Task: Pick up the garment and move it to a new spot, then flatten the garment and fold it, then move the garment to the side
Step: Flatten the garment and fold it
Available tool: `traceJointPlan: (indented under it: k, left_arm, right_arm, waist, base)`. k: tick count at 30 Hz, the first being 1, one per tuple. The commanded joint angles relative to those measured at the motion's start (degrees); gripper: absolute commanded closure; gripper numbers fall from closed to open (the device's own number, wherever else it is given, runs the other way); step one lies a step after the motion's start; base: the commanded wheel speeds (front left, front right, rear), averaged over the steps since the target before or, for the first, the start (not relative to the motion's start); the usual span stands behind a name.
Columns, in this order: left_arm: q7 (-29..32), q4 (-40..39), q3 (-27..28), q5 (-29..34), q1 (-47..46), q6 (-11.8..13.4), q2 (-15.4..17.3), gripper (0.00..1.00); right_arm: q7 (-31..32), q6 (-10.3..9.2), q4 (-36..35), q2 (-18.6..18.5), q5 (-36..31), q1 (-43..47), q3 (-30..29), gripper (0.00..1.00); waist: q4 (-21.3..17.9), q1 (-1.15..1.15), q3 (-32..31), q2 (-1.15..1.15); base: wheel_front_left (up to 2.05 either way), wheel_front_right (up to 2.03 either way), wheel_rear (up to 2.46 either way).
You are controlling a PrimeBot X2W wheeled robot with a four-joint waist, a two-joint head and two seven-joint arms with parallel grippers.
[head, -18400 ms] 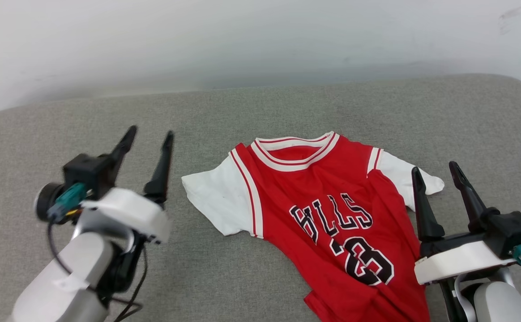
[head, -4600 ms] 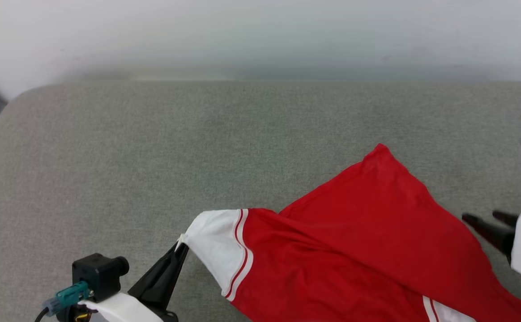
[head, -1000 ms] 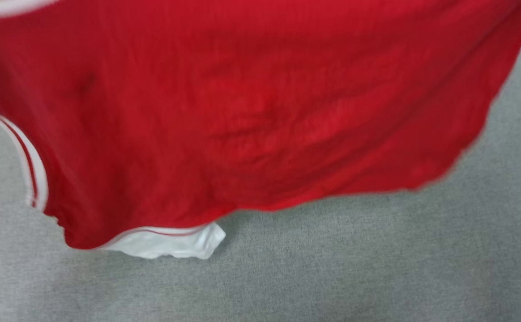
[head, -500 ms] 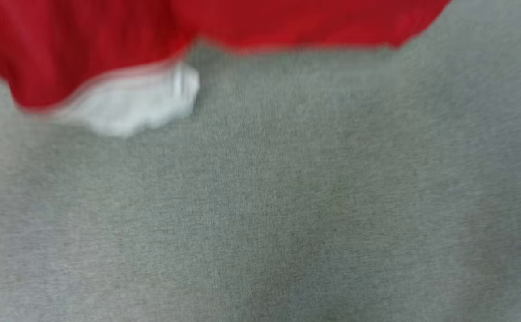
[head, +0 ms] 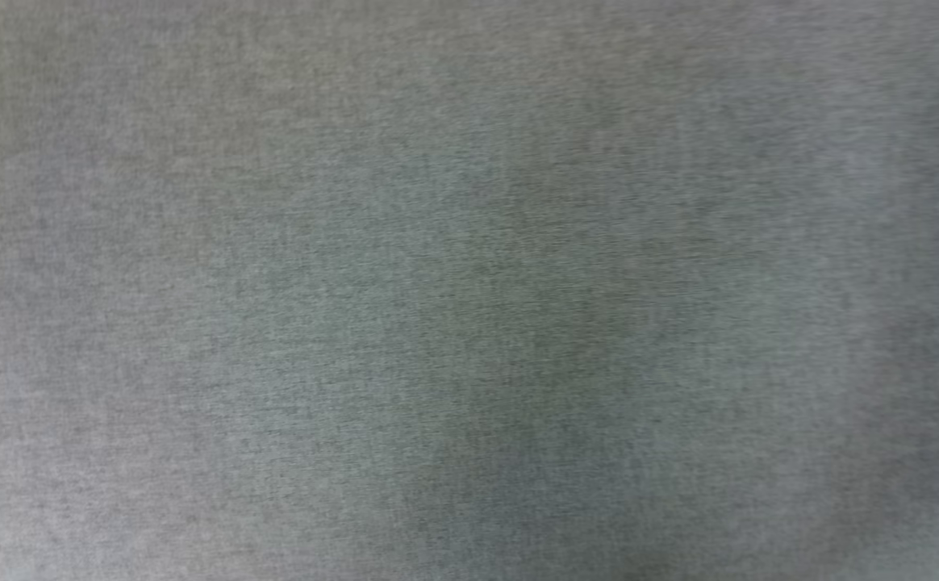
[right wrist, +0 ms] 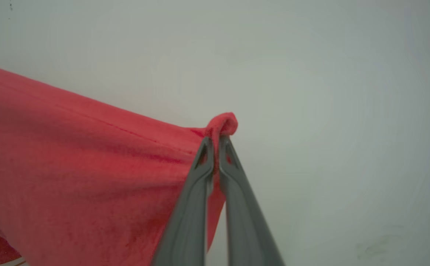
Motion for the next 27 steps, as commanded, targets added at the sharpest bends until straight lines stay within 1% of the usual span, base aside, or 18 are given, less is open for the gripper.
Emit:
traceJointPlan:
  k: [1,3,7,11,14,19,24,27]
  left_arm:
    - [-0.85,1.40,-0.10,0.15,-0.43,-0.14,-0.34,1.00]
    - [-2.59,4.08,-0.55,0.04,0.45,-0.58,-1.33,1.00]
    - [-6.08,7.88,-1.93,-0.75,5.63,-1.51,-3.17,1.00]
    - [-8.80,9.57,-3.04,-2.10,13.79,-2.06,-5.26,1.00]
    - [-9.94,9.30,-3.69,-2.60,21.10,-2.30,-6.44,1.00]
    - [-10.63,6.17,-3.17,-3.03,34.17,-1.71,-7.56,1.00]
    - [-10.73,-1.49,-1.16,-2.48,48.73,0.21,-7.56,1.00]
    - [-10.69,-5.88,-0.58,-3.18,57.24,1.21,-6.81,1.00]
  right_arm:
    - [-1.04,-0.04,1.54,0.40,-0.63,-0.63,-0.47,1.00]
    - [-3.44,-0.04,4.74,1.29,-1.85,-0.77,-0.80,1.00]
    - [-7.13,-0.04,10.10,2.80,-2.86,2.05,-0.71,1.00]
    - [-10.30,-0.04,14.07,4.18,-2.49,6.24,0.26,1.00]
    - [-11.63,-0.03,16.24,4.84,-1.86,10.90,2.02,1.00]
    - [-12.83,-0.03,17.78,4.56,0.68,18.96,5.17,1.00]
    - [-13.04,-0.03,17.38,3.03,5.33,27.73,8.55,1.00]
    - [-12.63,-0.03,16.18,1.86,8.79,33.39,10.85,1.00]
  waist:
    - [0.92,-0.01,1.05,0.00]
    - [1.38,-0.01,1.40,0.00]
    - [2.23,-0.01,1.27,0.00]
    - [2.96,-0.01,-0.05,0.00]
    - [3.41,-0.01,-1.68,0.00]
    - [3.88,-0.01,-5.17,0.00]
    - [4.49,-0.01,-9.80,0.00]
    - [4.85,-0.01,-12.70,0.00]
  base:
    - [0.00,0.00,0.00]
    - [0.00,0.00,0.00]
    - [0.00,0.00,0.00]
    - [0.00,0.00,0.00]
    - [0.00,0.00,0.00]
    - [0.00,0.00,0.00]
    - [0.00,0.00,0.00]
    - [0.00,0.00,0.00]
